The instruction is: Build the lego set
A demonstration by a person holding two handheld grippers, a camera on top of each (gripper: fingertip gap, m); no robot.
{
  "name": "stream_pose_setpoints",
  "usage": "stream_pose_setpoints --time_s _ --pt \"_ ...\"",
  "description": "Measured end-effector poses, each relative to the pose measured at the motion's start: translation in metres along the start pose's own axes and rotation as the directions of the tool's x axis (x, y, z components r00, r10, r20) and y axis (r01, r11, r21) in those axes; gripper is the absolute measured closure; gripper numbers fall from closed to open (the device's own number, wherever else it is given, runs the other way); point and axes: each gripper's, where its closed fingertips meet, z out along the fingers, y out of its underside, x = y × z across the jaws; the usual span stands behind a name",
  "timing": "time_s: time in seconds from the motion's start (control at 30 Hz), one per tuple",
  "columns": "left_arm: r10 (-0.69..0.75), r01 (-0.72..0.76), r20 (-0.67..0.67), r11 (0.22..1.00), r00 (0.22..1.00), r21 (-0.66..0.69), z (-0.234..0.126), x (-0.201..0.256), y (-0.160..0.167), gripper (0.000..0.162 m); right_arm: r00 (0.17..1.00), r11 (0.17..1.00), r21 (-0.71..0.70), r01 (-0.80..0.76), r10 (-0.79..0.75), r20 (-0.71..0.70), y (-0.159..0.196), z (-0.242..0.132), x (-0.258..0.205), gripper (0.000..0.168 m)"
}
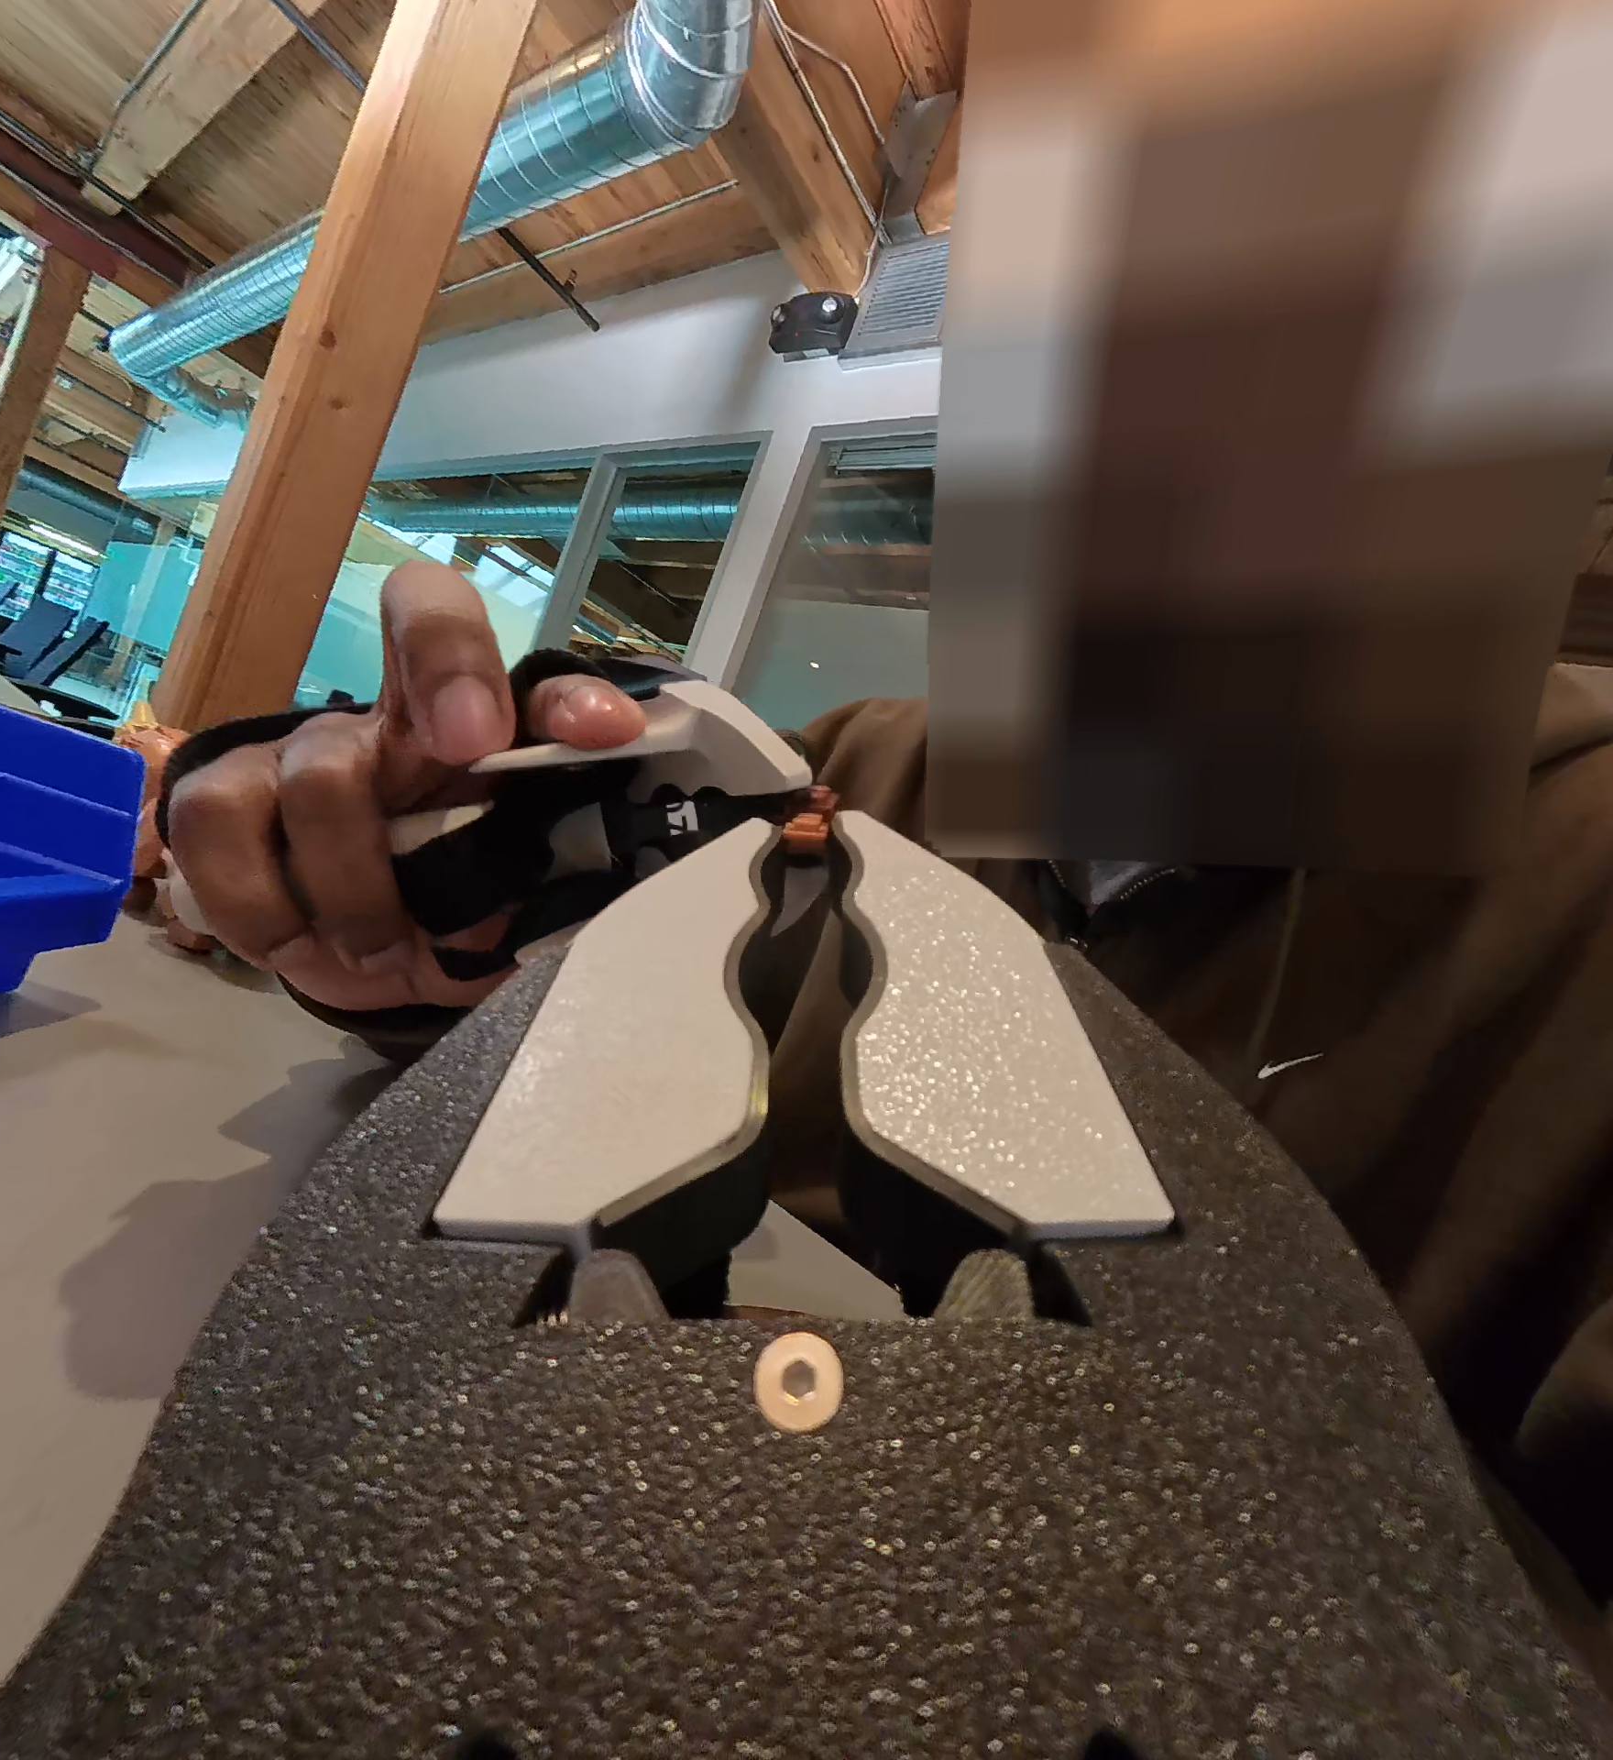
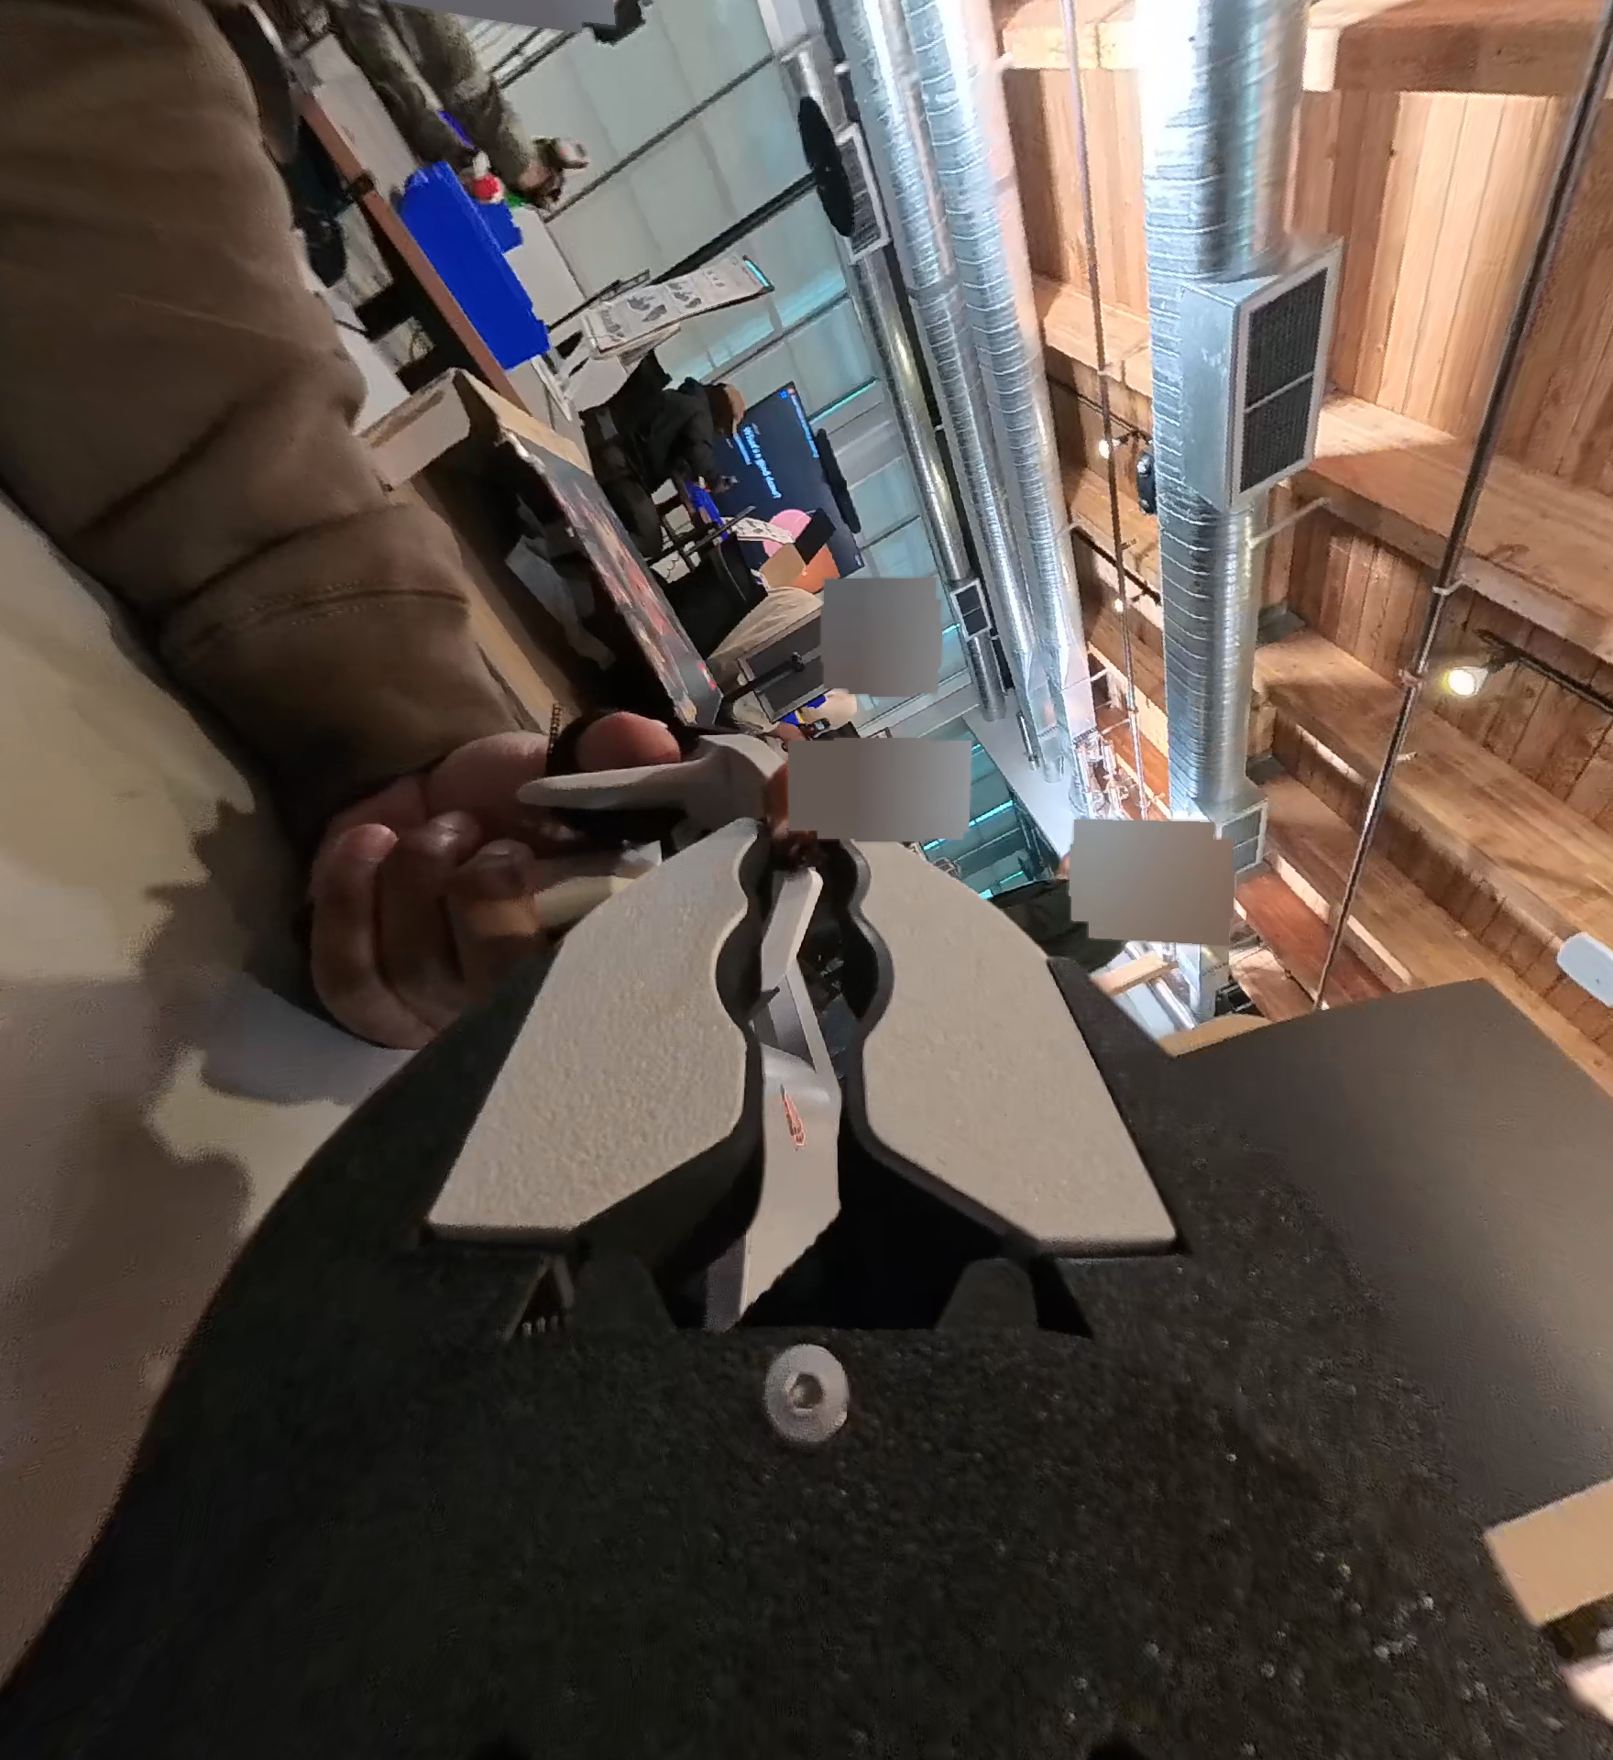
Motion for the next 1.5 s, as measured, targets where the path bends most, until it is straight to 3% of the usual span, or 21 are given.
stream_pose_setpoints --time_s 0.23,0.37,0.67,1.33,1.5 --pt "0.013 -0.015 0.096 1.000 0.995 0.021 -0.004 -0.011 -0.004 0.154 0.998 0.998 -0.034 0.044 -0.045 -0.041 0.007 -0.003 0.005 0.145" --pt "0.000 -0.004 0.132 1.000 0.991 0.031 -0.007 -0.017 -0.006 0.154 0.997 0.995 -0.064 0.074 -0.076 -0.033 0.013 -0.005 0.006 0.154" --pt "-0.017 0.012 0.147 0.999 0.989 0.037 -0.008 -0.020 -0.006 0.154 1.000 0.998 -0.057 0.001 -0.001 0.008 0.017 -0.007 0.006 0.156" --pt "-0.006 0.002 0.170 1.000 0.985 0.021 -0.007 -0.022 -0.004 0.154 0.999 0.998 -0.057 -0.014 0.016 0.032 0.019 -0.010 0.005 0.157" --pt "0.011 -0.018 0.304 1.000 0.953 0.021 -0.019 -0.031 -0.011 0.140 0.999 0.997 -0.068 -0.022 0.019 -0.031 0.026 -0.012 0.009 0.157"
